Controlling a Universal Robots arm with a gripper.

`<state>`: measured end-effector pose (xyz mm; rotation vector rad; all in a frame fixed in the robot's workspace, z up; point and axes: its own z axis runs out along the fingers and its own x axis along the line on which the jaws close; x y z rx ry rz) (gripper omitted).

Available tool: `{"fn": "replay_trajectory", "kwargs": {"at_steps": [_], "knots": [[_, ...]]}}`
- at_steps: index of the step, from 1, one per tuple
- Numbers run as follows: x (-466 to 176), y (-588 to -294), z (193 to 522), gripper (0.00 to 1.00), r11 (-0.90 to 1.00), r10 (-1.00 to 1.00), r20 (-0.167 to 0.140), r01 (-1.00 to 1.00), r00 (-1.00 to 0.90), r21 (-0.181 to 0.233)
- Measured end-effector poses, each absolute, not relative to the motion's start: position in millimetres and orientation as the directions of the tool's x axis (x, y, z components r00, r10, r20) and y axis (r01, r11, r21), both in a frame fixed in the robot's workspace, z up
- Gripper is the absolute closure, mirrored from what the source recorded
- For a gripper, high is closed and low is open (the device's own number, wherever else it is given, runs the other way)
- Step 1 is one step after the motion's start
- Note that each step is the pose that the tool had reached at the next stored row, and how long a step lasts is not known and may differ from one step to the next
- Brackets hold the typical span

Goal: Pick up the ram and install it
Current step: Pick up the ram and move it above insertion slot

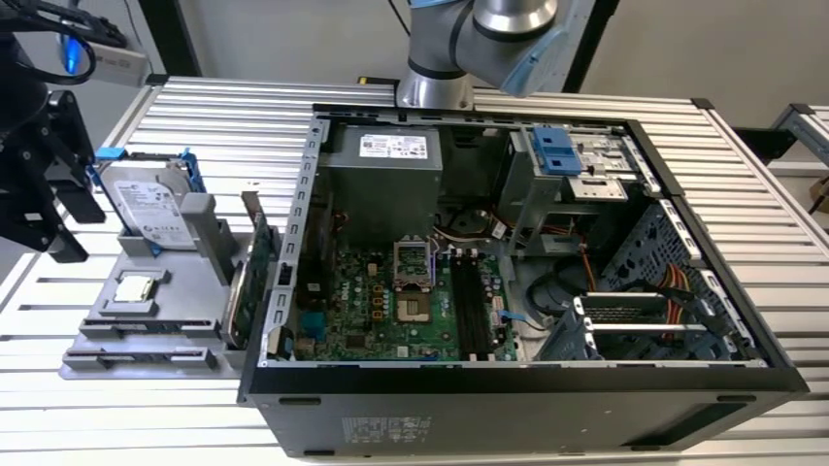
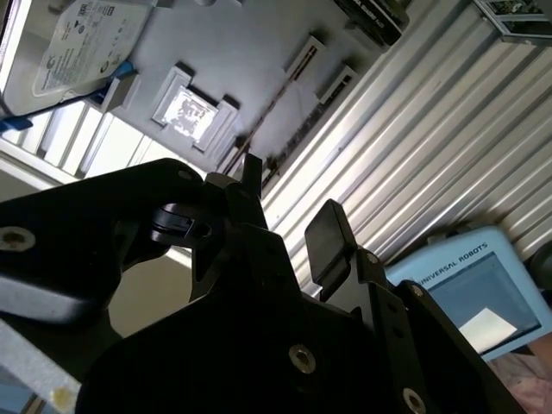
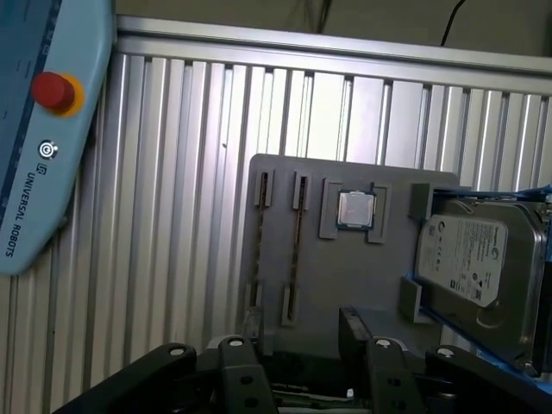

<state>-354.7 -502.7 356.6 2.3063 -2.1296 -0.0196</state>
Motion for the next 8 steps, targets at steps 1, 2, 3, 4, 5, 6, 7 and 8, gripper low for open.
{"fn": "replay_trajectory", "kwargs": {"at_steps": [1, 2, 3, 4, 5, 6, 7, 8], "knots": [[-354.7, -502.7, 355.7, 0.0, -0.08, -0.997, -0.008, -0.997, 0.08, 0.01], [-354.7, -502.7, 354.9, 0.0, -0.08, -0.997, -0.008, -0.997, 0.079, 0.01], [-354.7, -502.7, 354.2, 0.0, -0.08, -0.997, -0.007, -0.997, 0.079, 0.01], [-354.7, -502.7, 353.5, 0.0, -0.08, -0.997, -0.007, -0.997, 0.079, 0.01], [-354.6, -502.7, 352.7, 0.0, -0.08, -0.997, -0.007, -0.997, 0.079, 0.01], [-354.7, -502.7, 351.9, 0.0, -0.079, -0.997, -0.007, -0.997, 0.079, 0.01], [-354.7, -502.7, 351.2, 0.0, -0.079, -0.997, -0.006, -0.997, 0.079, 0.01], [-354.7, -502.7, 350.4, 0.0, -0.079, -0.997, -0.006, -0.997, 0.079, 0.01]]}}
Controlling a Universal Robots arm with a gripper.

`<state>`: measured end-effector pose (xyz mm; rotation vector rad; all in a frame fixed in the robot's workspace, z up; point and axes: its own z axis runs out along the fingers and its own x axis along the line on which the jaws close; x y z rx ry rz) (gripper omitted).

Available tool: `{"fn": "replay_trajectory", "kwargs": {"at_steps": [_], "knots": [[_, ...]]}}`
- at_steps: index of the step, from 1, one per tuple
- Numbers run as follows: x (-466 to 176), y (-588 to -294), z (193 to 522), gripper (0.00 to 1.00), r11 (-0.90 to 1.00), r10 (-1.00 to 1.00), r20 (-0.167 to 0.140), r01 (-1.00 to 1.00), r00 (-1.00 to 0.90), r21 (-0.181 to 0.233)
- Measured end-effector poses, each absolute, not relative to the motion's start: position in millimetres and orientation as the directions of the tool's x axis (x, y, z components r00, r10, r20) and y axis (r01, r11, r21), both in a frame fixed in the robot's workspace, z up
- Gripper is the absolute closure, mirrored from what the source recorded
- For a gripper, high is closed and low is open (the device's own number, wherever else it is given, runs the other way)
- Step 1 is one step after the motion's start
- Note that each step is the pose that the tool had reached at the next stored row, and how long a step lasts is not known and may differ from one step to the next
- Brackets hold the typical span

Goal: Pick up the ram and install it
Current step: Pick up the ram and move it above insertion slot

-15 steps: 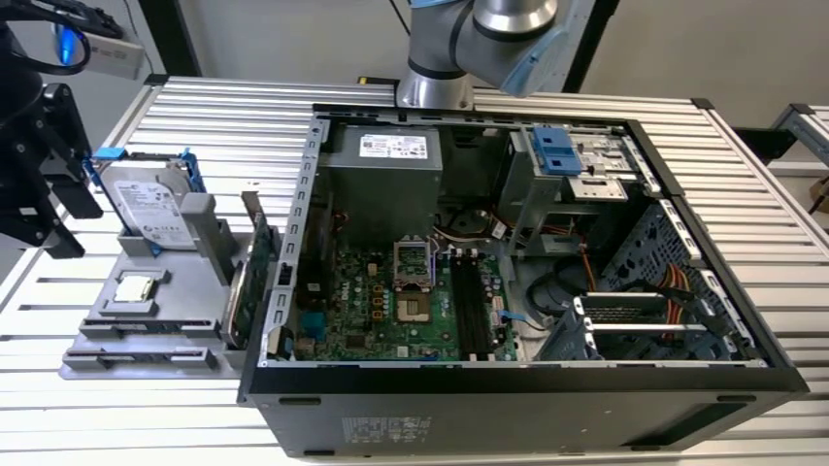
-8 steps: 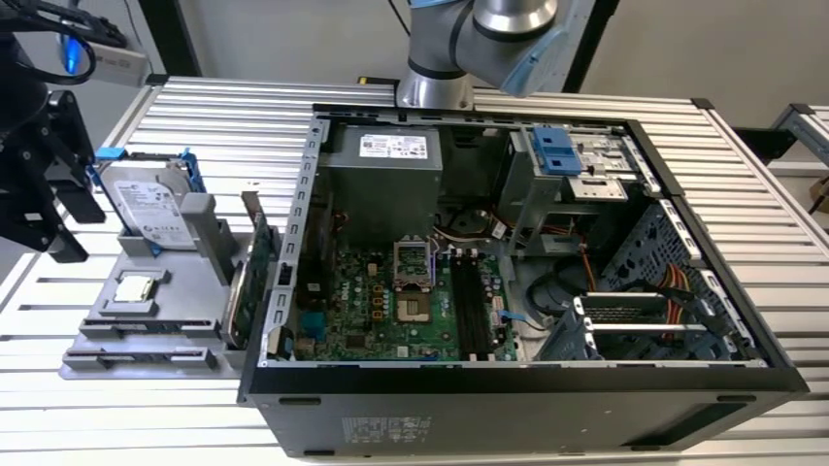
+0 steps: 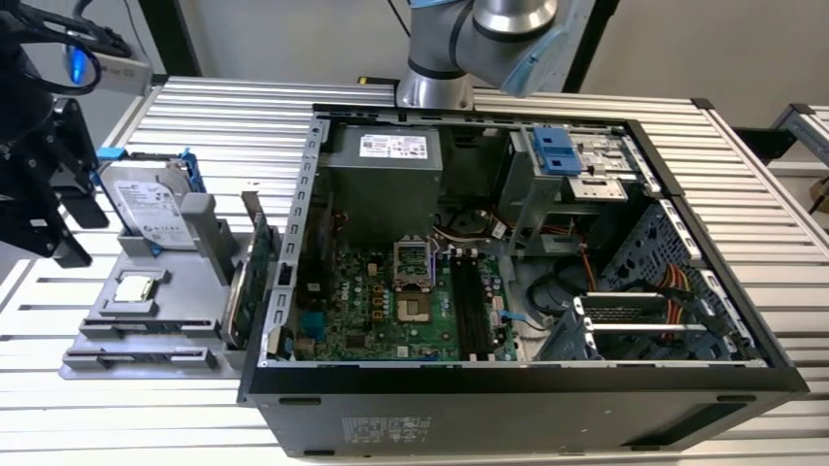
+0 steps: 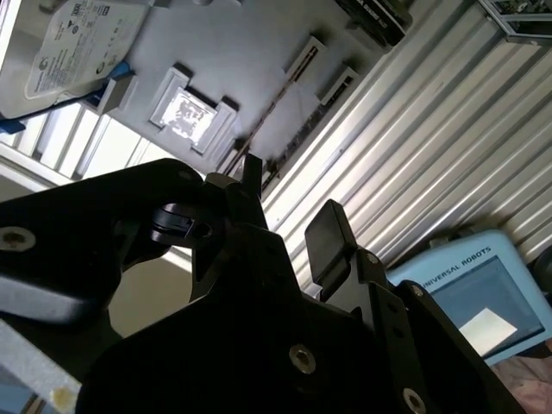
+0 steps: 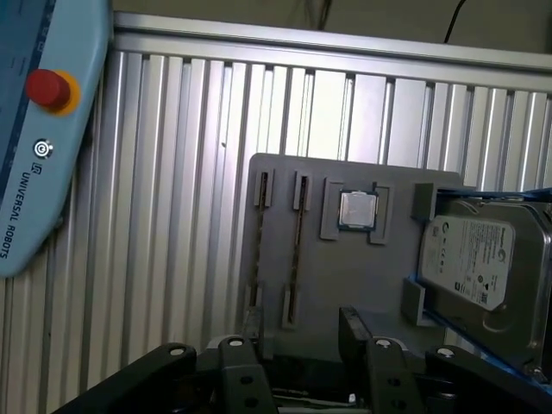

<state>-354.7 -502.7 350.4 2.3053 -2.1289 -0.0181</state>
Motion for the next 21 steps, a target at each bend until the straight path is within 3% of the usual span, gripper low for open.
{"fn": "replay_trajectory", "kwargs": {"at_steps": [21], "knots": [[-355, -503, 334, 0.0, -0.079, -0.997, -0.002, -0.997, 0.079, 0.011]]}}
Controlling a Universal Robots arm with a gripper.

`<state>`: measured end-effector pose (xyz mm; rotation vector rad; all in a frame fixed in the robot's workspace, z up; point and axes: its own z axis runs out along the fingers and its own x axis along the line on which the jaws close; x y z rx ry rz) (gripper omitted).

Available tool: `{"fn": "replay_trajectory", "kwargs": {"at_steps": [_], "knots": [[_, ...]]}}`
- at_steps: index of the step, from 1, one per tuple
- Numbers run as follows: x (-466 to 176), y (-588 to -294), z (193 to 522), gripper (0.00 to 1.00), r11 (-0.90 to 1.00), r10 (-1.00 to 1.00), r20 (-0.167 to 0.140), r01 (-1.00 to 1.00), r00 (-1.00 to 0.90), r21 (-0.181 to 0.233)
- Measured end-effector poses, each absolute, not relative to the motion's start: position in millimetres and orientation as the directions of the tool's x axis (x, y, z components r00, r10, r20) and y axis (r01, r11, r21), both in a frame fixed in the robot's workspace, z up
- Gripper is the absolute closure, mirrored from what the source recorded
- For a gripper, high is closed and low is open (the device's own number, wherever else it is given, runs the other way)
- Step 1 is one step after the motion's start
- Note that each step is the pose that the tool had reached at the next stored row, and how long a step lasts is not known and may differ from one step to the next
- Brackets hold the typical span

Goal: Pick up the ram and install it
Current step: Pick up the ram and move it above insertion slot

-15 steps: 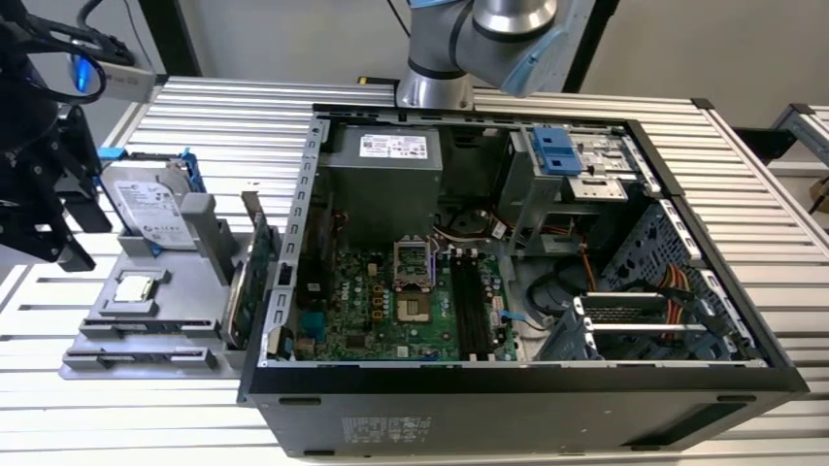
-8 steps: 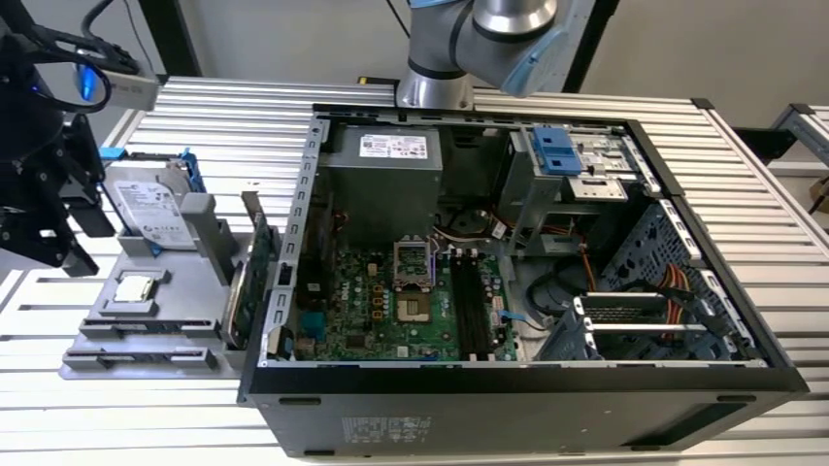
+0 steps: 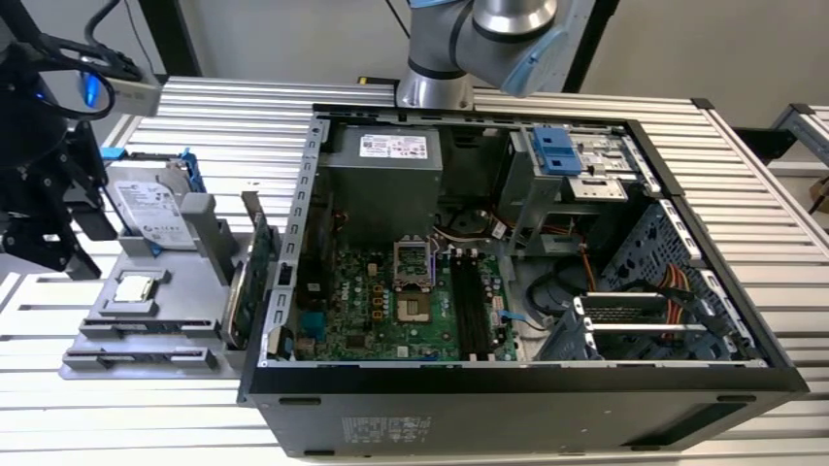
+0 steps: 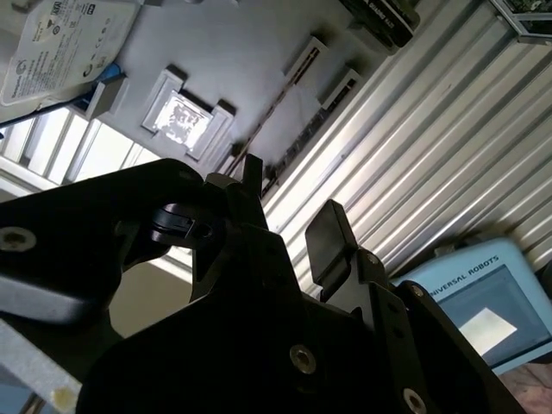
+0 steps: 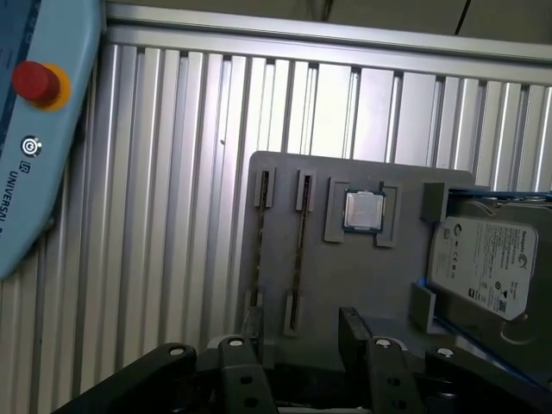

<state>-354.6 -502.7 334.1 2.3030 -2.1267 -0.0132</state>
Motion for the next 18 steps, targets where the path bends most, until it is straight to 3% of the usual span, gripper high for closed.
{"fn": "replay_trajectory", "kwargs": {"at_steps": [18], "knots": [[-354.6, -502.7, 324.3, 0.0, -0.079, -0.997, 0.007, -0.997, 0.079, 0.011]]}}
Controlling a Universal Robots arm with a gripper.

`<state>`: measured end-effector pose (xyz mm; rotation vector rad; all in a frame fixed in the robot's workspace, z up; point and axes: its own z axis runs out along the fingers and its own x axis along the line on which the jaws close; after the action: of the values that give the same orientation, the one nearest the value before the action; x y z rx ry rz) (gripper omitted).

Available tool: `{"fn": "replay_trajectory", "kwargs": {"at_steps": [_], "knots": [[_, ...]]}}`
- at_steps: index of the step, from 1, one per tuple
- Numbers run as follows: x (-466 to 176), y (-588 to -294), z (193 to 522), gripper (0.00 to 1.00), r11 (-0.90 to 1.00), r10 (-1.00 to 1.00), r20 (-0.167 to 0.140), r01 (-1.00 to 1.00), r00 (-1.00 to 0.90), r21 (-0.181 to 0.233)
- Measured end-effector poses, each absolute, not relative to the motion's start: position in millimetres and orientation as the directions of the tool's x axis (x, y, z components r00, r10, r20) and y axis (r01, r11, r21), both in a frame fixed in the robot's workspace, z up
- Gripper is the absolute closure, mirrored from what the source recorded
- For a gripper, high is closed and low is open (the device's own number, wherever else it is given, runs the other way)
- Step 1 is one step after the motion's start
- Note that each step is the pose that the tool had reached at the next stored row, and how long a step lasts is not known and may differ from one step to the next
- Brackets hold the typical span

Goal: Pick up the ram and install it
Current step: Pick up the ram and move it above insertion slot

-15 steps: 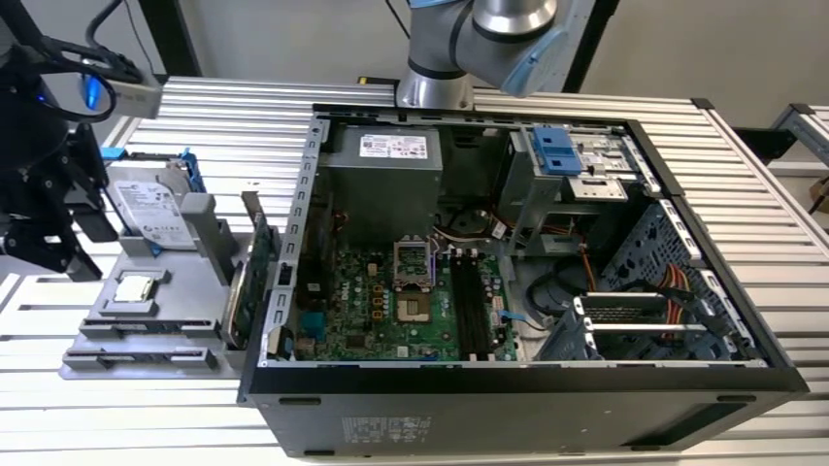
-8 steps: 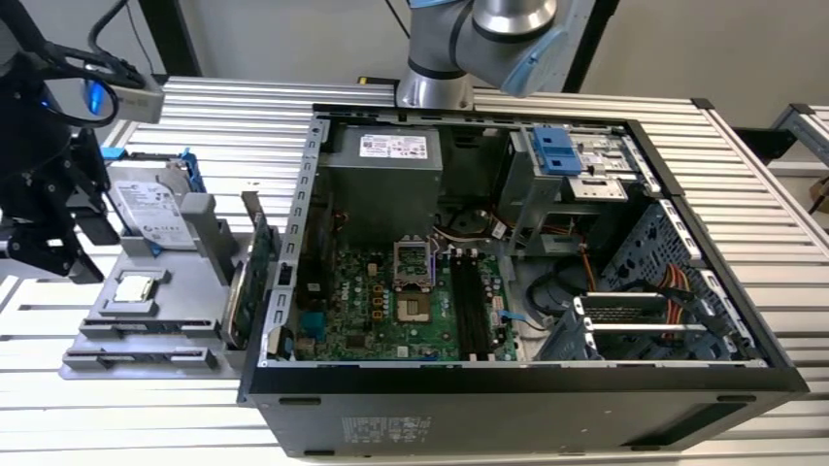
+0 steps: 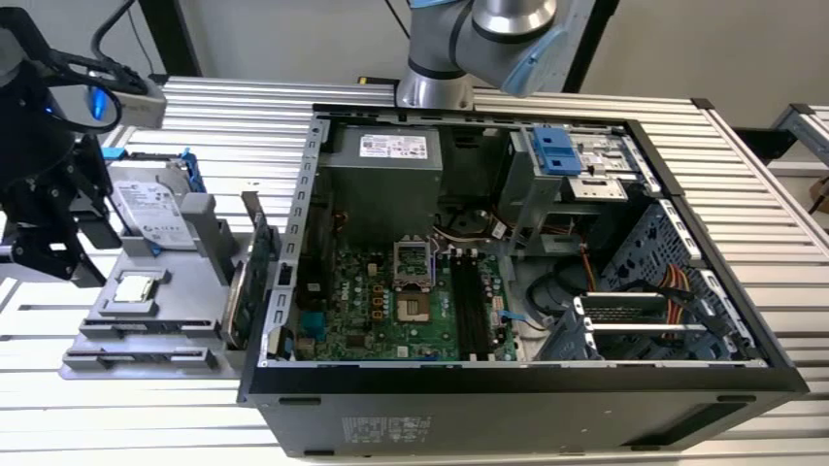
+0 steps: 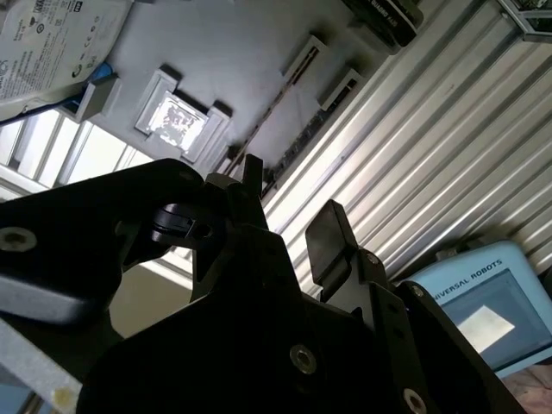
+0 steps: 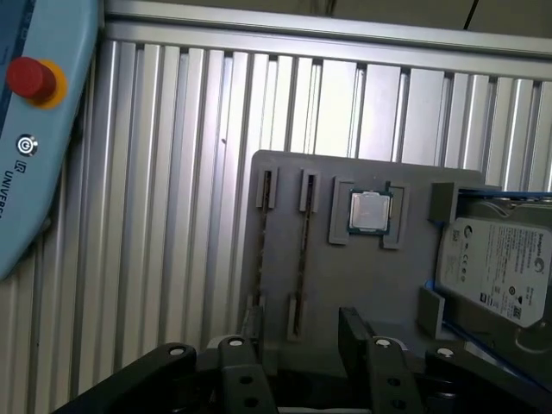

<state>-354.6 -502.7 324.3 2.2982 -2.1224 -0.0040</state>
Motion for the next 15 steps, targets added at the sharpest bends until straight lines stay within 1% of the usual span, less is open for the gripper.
{"fn": "replay_trajectory", "kwargs": {"at_steps": [15], "knots": [[-354.6, -502.7, 318.5, 0.0, -0.079, -0.997, 0.012, -0.997, 0.08, 0.012]]}}
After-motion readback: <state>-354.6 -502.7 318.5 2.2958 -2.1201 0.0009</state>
